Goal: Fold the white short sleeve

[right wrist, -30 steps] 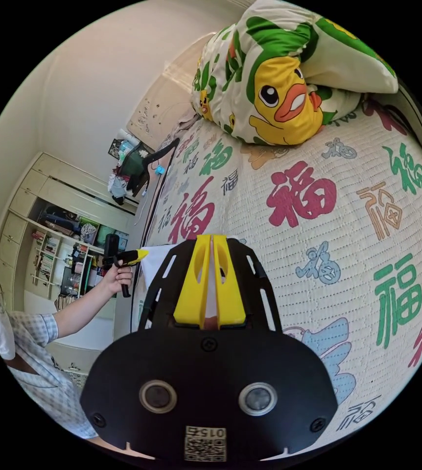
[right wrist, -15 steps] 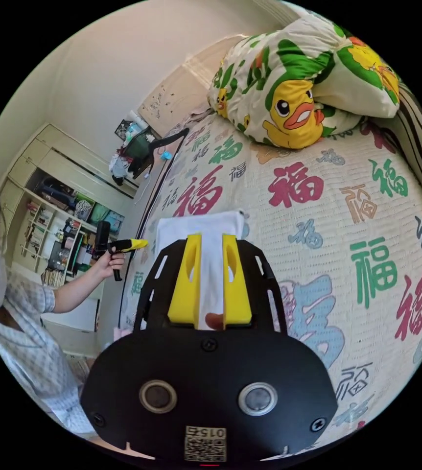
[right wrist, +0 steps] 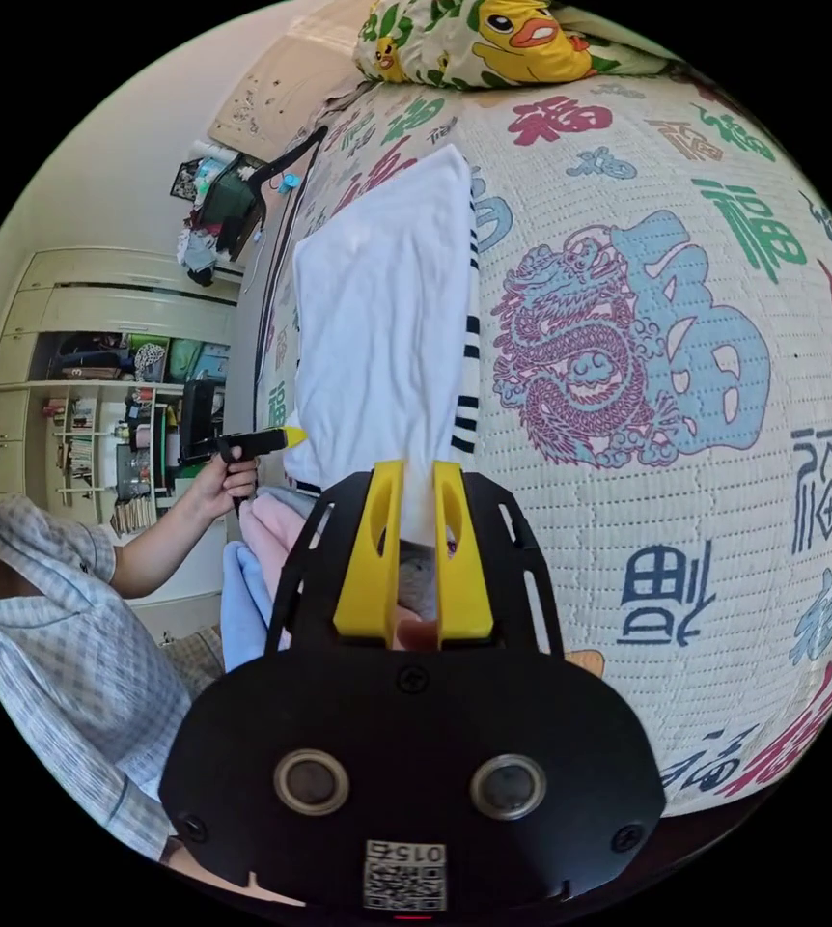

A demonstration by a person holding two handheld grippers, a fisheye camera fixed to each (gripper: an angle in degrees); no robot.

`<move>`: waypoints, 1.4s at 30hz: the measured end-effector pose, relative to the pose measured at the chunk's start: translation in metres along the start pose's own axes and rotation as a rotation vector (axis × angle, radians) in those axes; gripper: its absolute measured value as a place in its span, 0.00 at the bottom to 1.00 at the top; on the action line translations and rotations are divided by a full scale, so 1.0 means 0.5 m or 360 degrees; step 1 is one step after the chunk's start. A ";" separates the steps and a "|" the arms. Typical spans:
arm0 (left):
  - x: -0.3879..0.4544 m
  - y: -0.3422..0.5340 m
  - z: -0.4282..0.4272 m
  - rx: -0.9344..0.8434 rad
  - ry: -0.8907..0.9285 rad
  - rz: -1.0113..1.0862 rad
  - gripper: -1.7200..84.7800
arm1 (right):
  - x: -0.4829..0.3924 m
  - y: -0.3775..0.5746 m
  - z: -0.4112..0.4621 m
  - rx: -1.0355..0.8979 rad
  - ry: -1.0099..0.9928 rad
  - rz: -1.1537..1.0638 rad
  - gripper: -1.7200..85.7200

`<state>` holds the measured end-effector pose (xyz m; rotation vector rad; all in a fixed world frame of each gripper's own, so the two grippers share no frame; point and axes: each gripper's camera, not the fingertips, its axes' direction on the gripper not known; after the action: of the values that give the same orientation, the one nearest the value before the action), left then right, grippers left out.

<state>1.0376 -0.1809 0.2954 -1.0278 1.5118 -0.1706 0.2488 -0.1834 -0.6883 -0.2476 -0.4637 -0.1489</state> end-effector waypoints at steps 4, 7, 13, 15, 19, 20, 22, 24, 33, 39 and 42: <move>0.045 0.015 -0.100 0.0050 0.0006 0.0050 0.02 | -0.003 -0.008 0.018 0.0052 0.0002 -0.0064 0.06; 0.079 0.023 -0.146 0.0056 -0.0094 0.0109 0.02 | 0.021 -0.008 0.069 -0.0019 0.0039 -0.0042 0.05; 0.079 0.023 -0.160 0.0056 -0.0341 0.0165 0.02 | 0.088 -0.005 0.232 -0.0122 0.0214 -0.0030 0.06; 0.094 0.028 -0.193 0.0036 -0.0363 0.0201 0.03 | 0.101 0.002 0.261 -0.0123 0.0240 -0.0037 0.08; 0.124 0.071 -0.292 0.0118 -0.0524 0.0227 0.03 | 0.110 0.067 0.300 -0.0045 0.0372 -0.0061 0.15; 0.145 0.097 -0.335 0.0180 -0.0633 0.0279 0.03 | 0.102 0.100 0.302 0.0035 0.0417 -0.0071 0.15; 0.176 0.144 -0.405 0.0279 -0.0723 0.0355 0.03 | 0.081 0.156 0.309 0.0142 0.0541 -0.0094 0.14; 0.213 0.214 -0.495 0.0379 -0.0753 0.0440 0.03 | 0.041 0.216 0.325 0.0272 0.0754 -0.0108 0.12; 0.358 0.473 -0.742 0.0465 -0.0594 0.0942 0.02 | -0.180 0.563 0.509 0.0873 0.1150 -0.0012 0.02; 0.348 0.583 -0.864 0.0439 -0.0361 0.0992 0.01 | -0.277 0.753 0.740 0.0949 0.1184 -0.0151 0.01; 0.308 0.605 -0.932 0.0429 -0.0222 0.1015 0.01 | -0.262 0.782 0.862 0.1104 0.1181 -0.0170 0.01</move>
<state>0.5085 -0.3113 0.1075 -0.3076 1.5645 0.1437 0.0282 0.3188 -0.4544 0.5090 0.2259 -0.1640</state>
